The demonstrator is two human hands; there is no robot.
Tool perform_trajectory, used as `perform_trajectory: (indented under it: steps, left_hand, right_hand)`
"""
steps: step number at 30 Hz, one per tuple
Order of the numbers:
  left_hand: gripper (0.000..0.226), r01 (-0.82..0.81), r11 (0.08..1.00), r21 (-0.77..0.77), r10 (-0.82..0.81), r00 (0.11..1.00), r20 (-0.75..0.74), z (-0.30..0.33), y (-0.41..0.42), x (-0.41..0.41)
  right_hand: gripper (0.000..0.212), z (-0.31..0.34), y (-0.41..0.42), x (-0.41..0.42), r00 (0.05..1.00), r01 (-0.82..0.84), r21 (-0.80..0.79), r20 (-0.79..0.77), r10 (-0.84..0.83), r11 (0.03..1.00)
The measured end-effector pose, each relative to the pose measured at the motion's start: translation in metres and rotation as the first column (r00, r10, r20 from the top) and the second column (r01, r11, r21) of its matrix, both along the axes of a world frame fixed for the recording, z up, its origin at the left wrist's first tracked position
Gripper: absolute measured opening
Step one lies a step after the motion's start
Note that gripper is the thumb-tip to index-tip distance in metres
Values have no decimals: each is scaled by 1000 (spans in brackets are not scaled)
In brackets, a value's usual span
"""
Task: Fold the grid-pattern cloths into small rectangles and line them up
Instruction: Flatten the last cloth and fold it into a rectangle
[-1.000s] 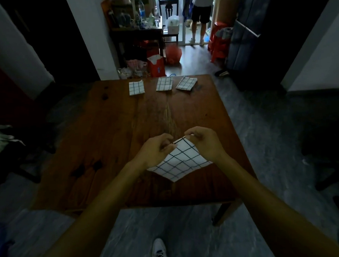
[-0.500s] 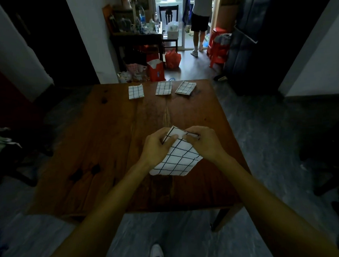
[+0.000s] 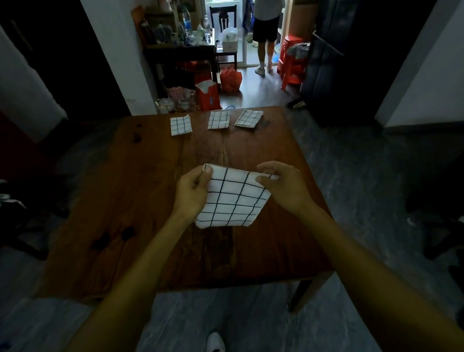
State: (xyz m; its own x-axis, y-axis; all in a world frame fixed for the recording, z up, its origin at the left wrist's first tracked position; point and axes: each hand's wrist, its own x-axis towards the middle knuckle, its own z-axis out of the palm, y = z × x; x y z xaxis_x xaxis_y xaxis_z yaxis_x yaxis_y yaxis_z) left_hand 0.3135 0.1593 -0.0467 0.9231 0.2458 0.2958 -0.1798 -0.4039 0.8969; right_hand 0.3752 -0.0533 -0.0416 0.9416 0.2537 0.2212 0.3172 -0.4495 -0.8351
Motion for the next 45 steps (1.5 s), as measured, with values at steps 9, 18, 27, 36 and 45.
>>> perform_trajectory:
  steps: [9,18,27,36,45]
  left_hand:
    - [17,-31,994,-107,35,998,43,1,1,-4]
    - [17,-54,991,-124,64,995,74,1,-3,-7]
    - [11,-93,988,-121,104,991,86,2,-3,-4]
    - [11,-111,981,-160,125,989,81,4,-7,-6]
    - [7,-54,989,-137,66,994,84,2,-23,-7]
  right_hand:
    - [35,5,-1,-2,1000,11,32,27,-12,999]
    - [32,4,-5,-2,999,15,35,33,-17,999]
    - [36,4,-4,0,999,19,80,32,-21,997]
    - [45,2,-4,1,1000,21,41,3,-22,999]
    - [27,5,31,-12,968,-102,-215,202,146,971]
